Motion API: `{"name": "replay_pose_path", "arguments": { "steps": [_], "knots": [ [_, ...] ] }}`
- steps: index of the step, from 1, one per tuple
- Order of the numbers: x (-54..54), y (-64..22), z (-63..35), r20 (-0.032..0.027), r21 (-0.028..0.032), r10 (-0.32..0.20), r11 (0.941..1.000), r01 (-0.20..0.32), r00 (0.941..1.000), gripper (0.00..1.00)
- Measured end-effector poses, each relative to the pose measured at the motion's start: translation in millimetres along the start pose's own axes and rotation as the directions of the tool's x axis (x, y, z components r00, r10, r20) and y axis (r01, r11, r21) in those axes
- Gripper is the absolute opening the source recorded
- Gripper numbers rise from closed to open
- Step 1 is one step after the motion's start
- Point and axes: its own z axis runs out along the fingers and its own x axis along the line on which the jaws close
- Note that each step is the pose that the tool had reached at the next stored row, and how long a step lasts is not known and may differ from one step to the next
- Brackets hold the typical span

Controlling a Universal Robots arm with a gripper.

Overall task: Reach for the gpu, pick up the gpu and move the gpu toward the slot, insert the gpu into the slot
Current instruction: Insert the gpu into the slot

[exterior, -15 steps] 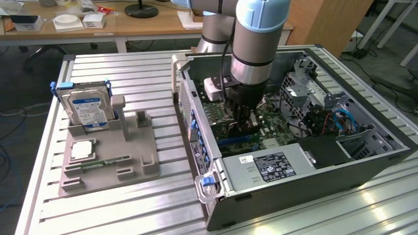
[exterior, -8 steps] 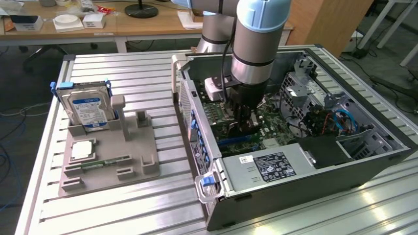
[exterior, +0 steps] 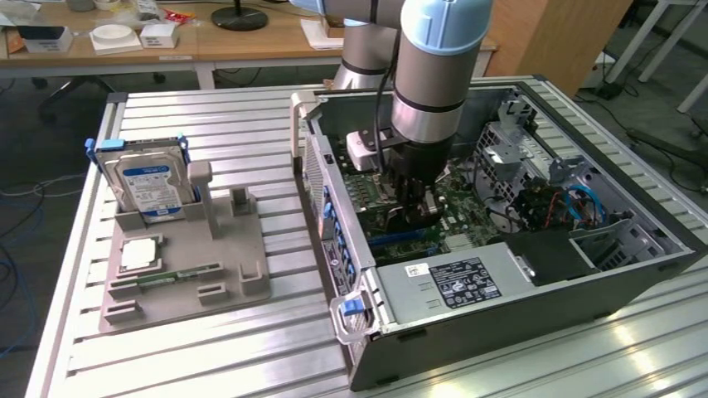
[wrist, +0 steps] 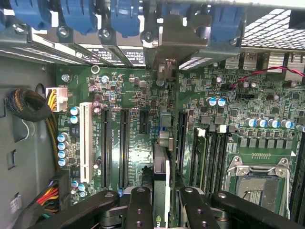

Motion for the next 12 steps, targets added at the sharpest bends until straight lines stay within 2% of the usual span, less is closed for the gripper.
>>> {"name": "replay_pose_path", "arguments": {
  "steps": [12],
  "knots": [
    [0.0, 0.3, 2.0, 0.0001, -0.0008, 0.0, 1.0, 0.0, 1.0, 0.27]
  ]
}}
